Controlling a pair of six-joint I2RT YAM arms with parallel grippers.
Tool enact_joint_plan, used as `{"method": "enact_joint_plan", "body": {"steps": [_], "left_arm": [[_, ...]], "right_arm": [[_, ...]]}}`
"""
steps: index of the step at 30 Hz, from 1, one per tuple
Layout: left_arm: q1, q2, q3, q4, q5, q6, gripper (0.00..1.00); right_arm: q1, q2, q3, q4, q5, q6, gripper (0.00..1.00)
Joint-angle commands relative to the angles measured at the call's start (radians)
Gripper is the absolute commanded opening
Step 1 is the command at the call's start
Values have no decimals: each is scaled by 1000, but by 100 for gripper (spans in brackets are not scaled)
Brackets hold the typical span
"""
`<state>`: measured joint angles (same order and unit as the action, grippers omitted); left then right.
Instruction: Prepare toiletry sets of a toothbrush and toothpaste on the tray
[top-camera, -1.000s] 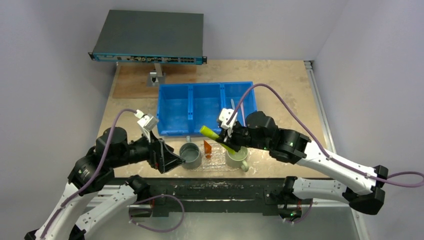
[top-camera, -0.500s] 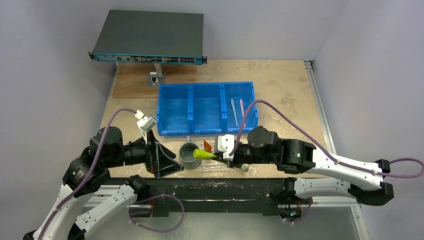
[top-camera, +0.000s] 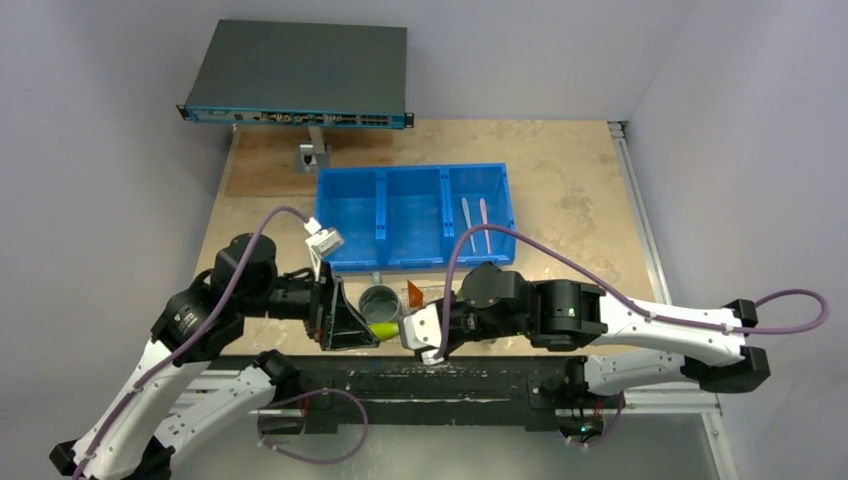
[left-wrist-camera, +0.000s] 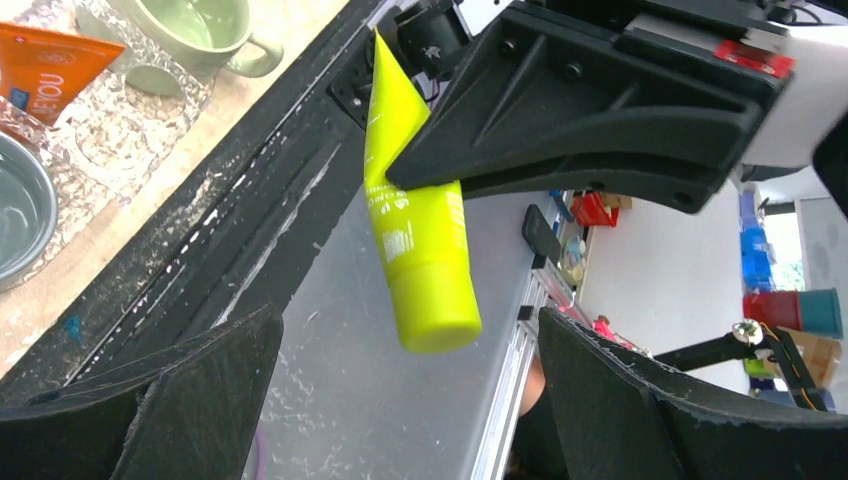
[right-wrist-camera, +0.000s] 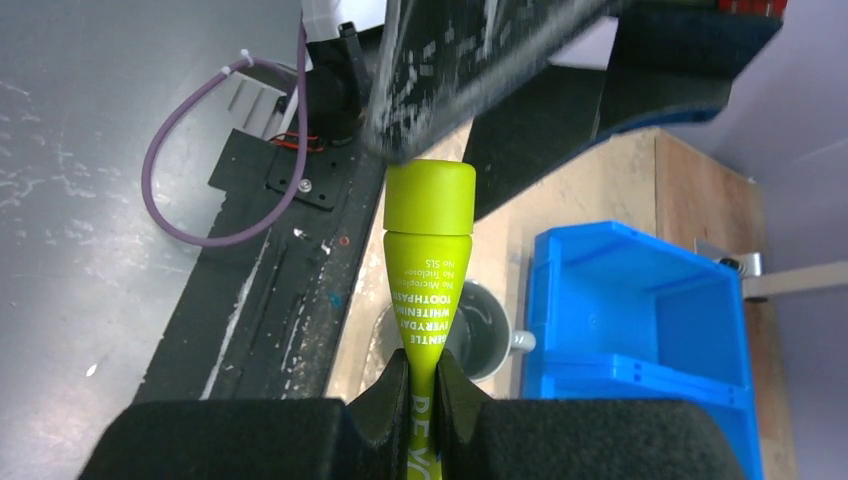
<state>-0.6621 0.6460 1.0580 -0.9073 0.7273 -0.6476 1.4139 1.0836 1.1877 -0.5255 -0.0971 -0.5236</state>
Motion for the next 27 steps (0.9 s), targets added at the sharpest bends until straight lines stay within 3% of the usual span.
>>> {"method": "enact_joint_plan", "body": {"steps": [1, 8, 17, 24, 27], "left_arm": [[4, 28, -10, -8, 57, 35, 100], [3, 54, -26, -12, 88, 77, 97], [3, 63, -64, 11, 125, 121, 85], [3, 62, -82, 8, 129, 152, 65], [4, 61, -92, 11, 130, 160, 47]], "right_arm": [[21, 35, 95, 1, -1, -104, 11], [25, 115, 172, -27, -7, -151, 12], [26, 199, 227, -42, 0, -177, 13], [25, 232, 253, -54, -23, -177, 14], [25, 248, 265, -68, -26, -174, 17]]}}
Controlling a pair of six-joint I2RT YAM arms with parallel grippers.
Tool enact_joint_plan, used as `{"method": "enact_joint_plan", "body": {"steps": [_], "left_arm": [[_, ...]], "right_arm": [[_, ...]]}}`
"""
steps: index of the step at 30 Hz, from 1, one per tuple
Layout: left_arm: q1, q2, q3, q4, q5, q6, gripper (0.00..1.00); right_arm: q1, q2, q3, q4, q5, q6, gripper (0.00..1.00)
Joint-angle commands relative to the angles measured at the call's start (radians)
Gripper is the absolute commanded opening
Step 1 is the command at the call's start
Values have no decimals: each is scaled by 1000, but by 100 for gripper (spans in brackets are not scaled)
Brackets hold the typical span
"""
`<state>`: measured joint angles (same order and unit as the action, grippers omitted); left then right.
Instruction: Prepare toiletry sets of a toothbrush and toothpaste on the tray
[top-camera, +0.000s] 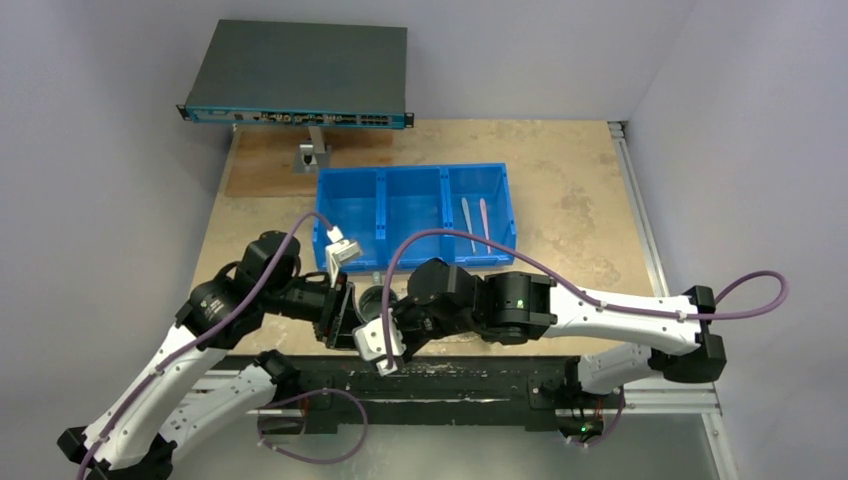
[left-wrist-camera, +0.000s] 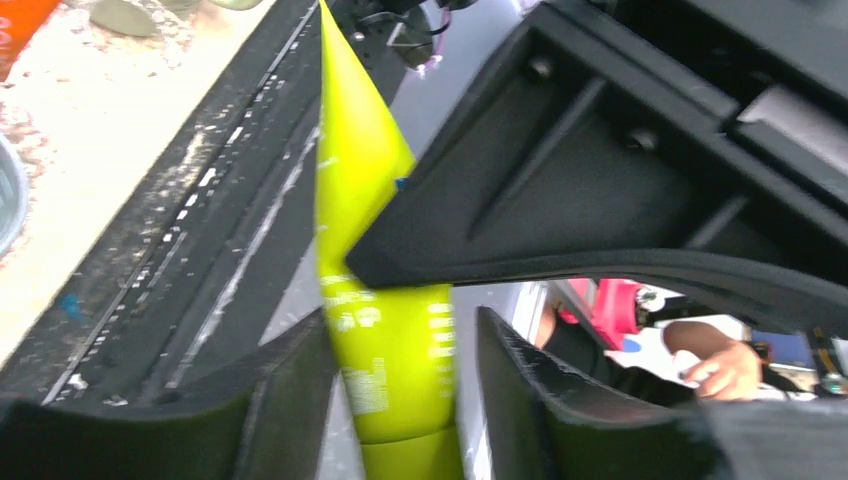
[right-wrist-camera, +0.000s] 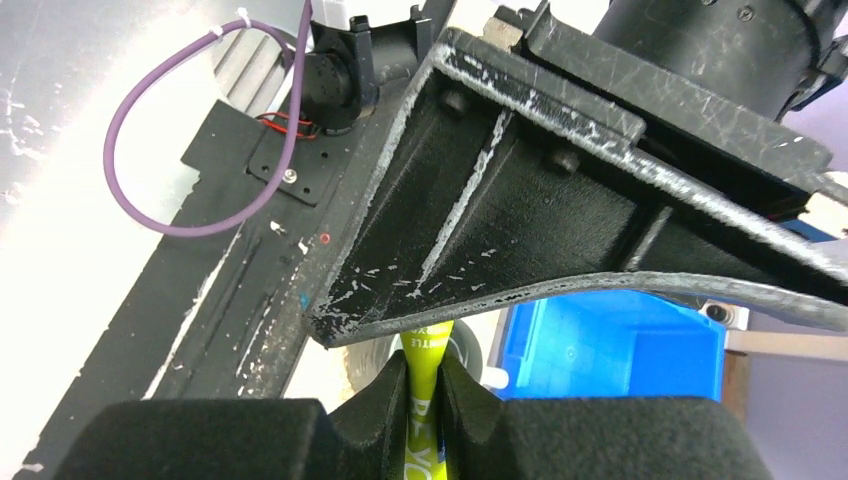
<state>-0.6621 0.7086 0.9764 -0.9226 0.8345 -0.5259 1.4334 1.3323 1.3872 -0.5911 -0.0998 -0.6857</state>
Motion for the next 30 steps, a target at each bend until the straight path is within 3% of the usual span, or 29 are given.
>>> {"method": "enact_joint_plan", "body": {"steps": [1, 6, 16, 30], "left_arm": [[4, -2, -13, 27, 22, 38, 41], [3, -14, -22, 23, -14, 45, 0], [4, -112, -76, 53, -215, 28, 0], [4, -252, -139, 134, -273, 8, 0]], "right_arm": [[6, 3, 67, -8, -23, -9, 18], [6, -9, 41, -1, -14, 6, 34], [-16, -208, -146, 200, 55, 176, 55], [-253, -250, -176, 282, -74, 525, 59]]}}
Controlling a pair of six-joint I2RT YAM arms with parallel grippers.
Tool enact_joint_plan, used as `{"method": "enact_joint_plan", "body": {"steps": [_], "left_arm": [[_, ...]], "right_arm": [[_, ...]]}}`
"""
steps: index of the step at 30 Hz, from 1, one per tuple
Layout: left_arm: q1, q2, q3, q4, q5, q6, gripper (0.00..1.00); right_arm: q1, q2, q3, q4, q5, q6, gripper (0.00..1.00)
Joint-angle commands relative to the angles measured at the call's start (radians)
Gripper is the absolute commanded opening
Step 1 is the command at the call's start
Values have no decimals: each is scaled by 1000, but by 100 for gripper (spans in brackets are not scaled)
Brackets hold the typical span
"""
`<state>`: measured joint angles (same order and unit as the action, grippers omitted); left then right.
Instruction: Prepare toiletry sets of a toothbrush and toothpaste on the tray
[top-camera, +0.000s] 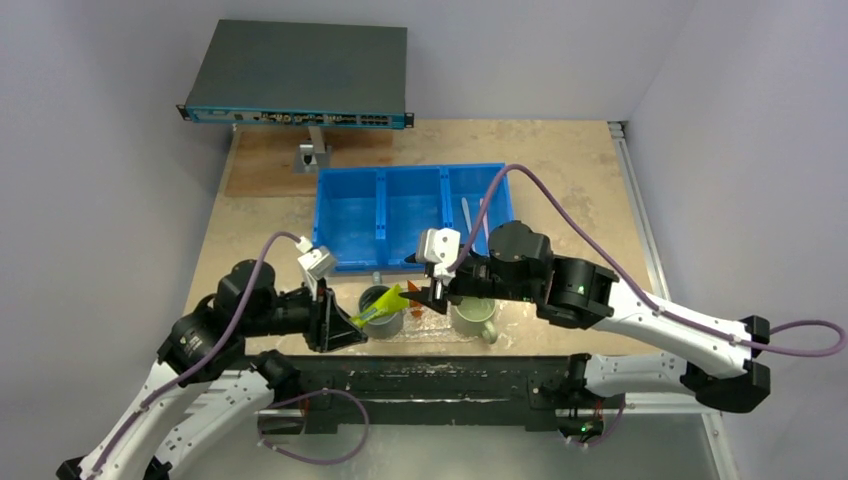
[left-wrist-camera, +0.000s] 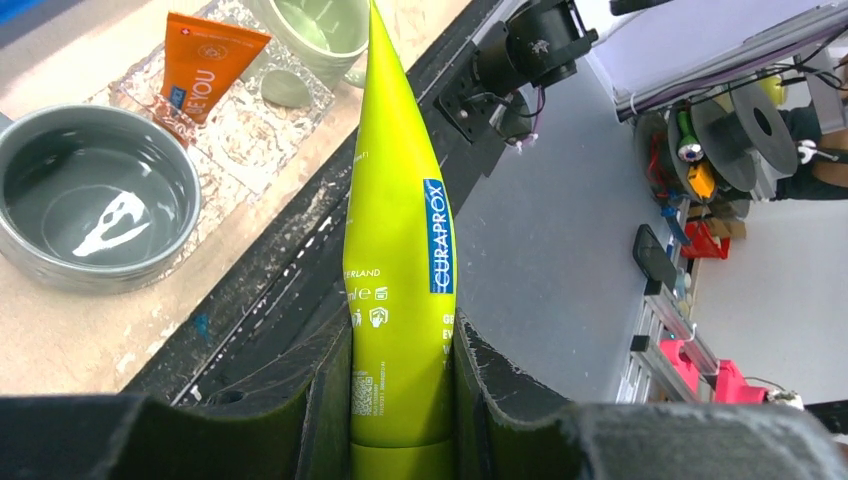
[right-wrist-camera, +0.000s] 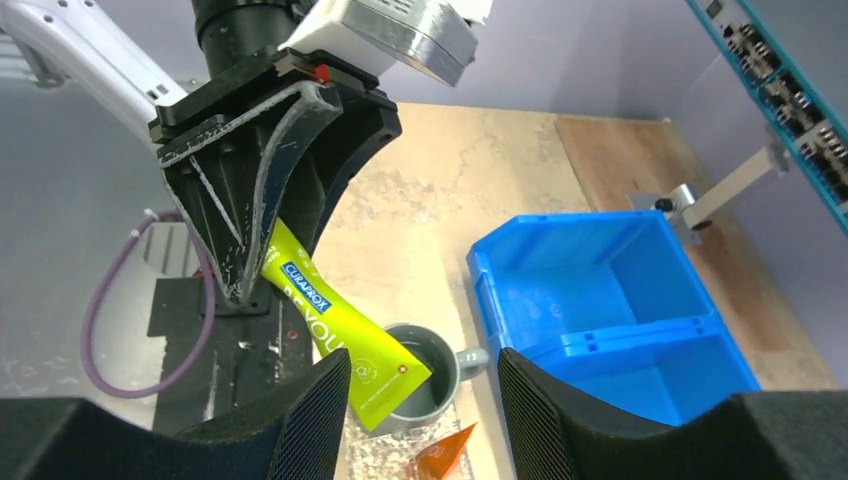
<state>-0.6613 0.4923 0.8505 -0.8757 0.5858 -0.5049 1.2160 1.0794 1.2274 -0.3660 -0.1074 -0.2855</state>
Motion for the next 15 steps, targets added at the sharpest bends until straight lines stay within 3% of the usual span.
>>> {"method": "enact_joint_plan", "body": {"steps": [1, 7, 15], "left_arm": [[2, -47, -22, 102, -27, -22, 0], [2, -114, -57, 169, -43, -72, 0], [3, -206, -109, 243, -86, -120, 0]], "right_arm": [[-54, 1, -25, 67, -89, 144, 59], [-204, 8, -58, 123, -338, 274, 60], [-262, -1, -158, 265, -528, 385, 62]]}}
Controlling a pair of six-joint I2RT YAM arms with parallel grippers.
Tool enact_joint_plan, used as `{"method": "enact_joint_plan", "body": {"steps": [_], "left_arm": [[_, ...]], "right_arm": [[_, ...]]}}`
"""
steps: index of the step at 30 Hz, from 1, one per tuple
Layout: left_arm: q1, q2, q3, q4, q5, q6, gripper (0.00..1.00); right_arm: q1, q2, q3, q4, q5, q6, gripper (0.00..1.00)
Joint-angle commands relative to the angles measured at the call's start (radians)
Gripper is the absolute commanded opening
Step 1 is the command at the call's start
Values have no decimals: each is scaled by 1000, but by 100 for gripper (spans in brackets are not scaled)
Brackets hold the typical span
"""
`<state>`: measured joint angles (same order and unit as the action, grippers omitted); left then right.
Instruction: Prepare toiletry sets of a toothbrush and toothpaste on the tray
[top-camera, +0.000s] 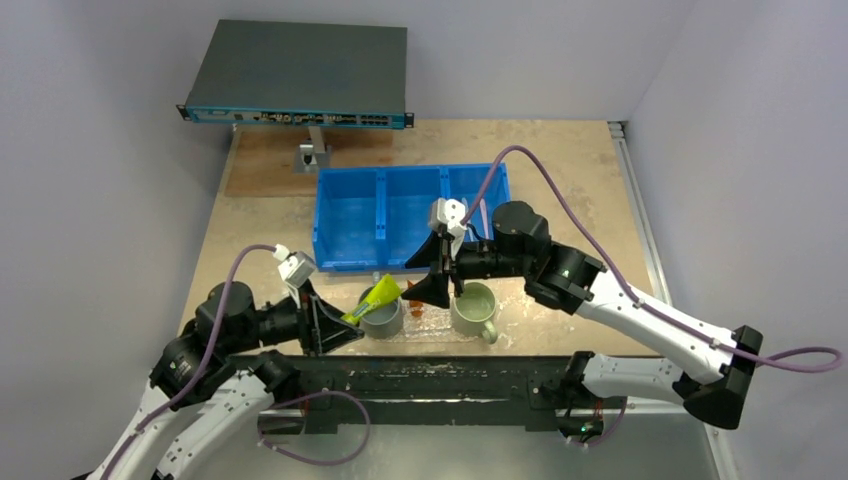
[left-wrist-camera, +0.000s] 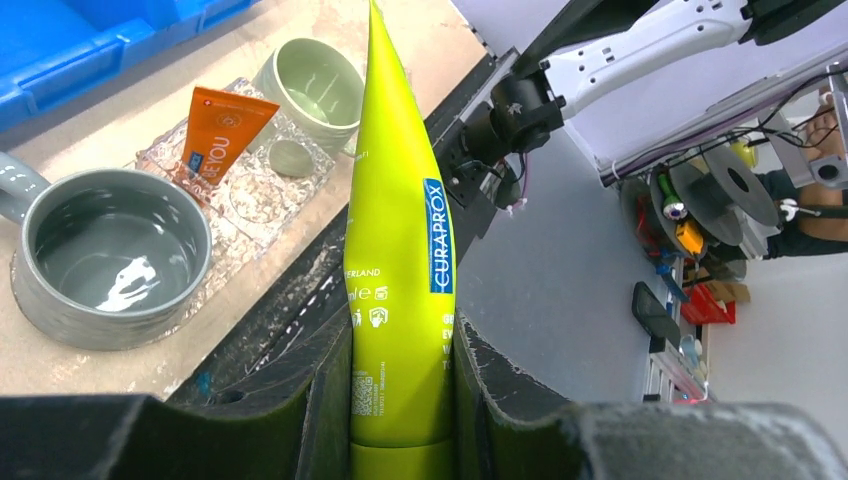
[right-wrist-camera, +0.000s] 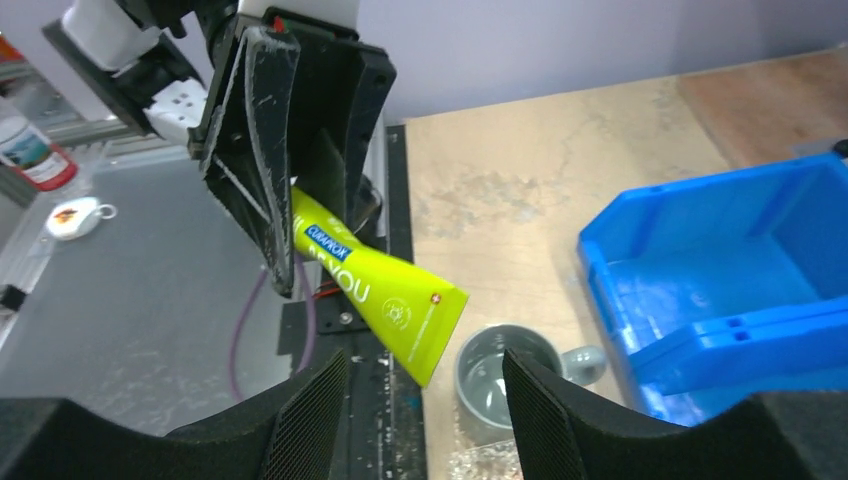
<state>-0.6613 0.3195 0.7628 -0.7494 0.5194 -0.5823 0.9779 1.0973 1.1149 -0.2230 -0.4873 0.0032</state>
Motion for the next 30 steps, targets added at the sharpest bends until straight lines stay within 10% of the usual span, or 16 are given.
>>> {"method": "enact_joint_plan", "body": {"steps": [1, 30], "left_arm": [[3, -38, -26, 126, -19, -48, 0], [2, -114, -63, 248, 82, -41, 0]], "right_arm": [[-30, -19, -56, 145, -167, 114, 62], [-48, 25, -123, 439, -314, 318, 60]]}}
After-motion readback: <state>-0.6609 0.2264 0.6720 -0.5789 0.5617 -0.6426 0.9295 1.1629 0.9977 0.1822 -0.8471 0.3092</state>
